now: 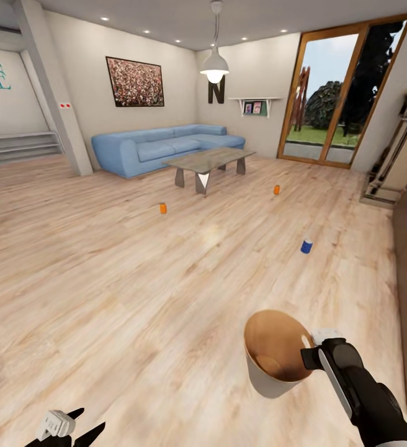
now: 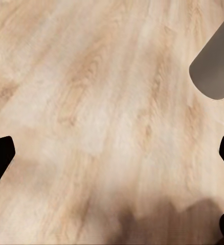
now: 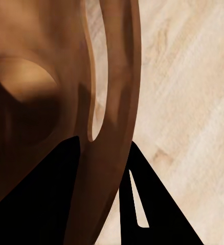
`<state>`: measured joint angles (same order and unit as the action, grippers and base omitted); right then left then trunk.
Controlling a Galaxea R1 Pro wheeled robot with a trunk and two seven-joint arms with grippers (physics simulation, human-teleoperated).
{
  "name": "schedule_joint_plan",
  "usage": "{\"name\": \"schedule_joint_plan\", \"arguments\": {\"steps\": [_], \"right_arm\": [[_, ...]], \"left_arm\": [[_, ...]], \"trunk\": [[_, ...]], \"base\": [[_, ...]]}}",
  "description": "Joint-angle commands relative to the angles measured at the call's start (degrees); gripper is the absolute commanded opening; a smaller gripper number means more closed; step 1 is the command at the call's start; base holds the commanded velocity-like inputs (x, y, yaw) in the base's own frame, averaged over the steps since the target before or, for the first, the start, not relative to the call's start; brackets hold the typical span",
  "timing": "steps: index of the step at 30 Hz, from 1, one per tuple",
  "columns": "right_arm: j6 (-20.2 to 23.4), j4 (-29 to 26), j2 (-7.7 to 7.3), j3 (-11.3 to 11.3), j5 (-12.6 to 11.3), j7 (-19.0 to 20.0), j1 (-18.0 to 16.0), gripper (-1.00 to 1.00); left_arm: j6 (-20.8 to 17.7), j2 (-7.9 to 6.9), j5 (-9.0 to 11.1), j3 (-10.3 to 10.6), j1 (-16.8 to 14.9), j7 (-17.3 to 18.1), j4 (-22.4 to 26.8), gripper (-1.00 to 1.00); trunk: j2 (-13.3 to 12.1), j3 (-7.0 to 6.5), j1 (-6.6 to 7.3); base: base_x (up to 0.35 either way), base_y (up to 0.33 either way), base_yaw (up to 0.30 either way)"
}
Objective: Put the three can of soda from the living room inside the tash can in the kitchen.
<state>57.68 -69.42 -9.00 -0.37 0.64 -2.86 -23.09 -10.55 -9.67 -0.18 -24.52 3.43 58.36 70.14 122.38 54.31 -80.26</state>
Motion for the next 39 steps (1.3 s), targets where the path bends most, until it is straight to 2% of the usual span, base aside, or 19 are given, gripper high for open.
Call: {"name": "schedule_joint_plan", "arguments": {"steps": [1, 39], "right_arm": [[-0.03, -0.02, 0.01, 0.02, -0.55, 0.04, -0.02, -1.0], [-0.03, 0.81, 0.01, 0.04, -0.55, 0.04, -0.02, -1.0]], "left_arm": [[0.0, 0.0, 0.0, 0.0, 0.0, 0.0, 0.0, 1.0], [0.0, -0.02, 0.0, 0.0, 0.0, 0.0, 0.0, 1.0]], "trunk": [[0.0, -0.01, 0.0], [0.0, -0.01, 0.0]], "base": [[0.346, 0.07, 0.0], [0.339, 0.159, 0.0]]}}
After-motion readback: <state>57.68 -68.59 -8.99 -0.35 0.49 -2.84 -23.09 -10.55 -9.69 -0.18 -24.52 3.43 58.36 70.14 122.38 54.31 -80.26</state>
